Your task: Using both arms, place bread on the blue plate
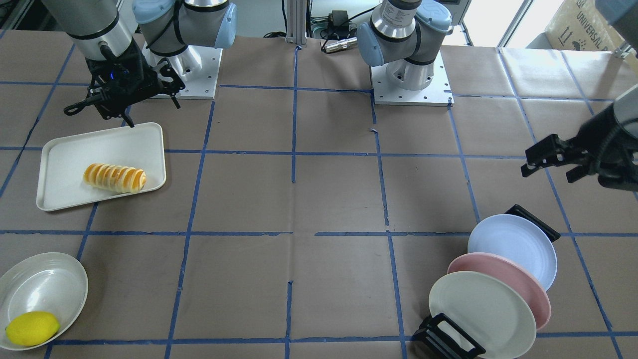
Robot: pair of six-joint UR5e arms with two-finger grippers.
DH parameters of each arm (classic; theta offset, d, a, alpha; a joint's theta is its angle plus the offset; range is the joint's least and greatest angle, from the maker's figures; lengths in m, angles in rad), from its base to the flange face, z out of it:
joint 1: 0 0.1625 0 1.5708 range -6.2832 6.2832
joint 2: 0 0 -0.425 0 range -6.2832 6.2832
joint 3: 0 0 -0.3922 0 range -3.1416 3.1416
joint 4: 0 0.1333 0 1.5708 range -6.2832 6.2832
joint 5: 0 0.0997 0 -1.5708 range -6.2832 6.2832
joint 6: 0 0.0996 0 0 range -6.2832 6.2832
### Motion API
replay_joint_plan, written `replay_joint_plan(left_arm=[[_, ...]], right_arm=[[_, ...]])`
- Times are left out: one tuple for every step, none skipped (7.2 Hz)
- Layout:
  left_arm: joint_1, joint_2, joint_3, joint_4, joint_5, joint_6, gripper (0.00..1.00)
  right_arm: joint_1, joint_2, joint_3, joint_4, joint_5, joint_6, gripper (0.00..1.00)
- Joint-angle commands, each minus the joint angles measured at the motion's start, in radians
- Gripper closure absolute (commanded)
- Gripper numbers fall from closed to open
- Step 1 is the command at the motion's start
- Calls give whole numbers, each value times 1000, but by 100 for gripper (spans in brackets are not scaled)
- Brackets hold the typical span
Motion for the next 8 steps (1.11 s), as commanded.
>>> replay_joint_plan(left_arm=[[91,-213,92,36,-25,212,0],[96,-279,145,34,-25,242,0],[96,-339,185,34,-25,245,0],[105,-404,212,36,-27,248,0],[108,-453,250,36,-27,248,0],[110,-485,270,28,-51,248,0],[110,-525,278,27,-104,240,1],[108,-541,276,26,-109,234,2]], right_arm=[[-210,3,195,-236,-8,-319,1],[-299,2,333,-440,-5,-434,1],[-344,6,420,-589,3,-513,1],[-351,58,438,-668,13,-593,1],[-358,147,438,-716,20,-633,1],[-378,214,438,-767,29,-664,1],[-418,259,438,-790,30,-667,1],[-429,276,440,-823,42,-675,11]])
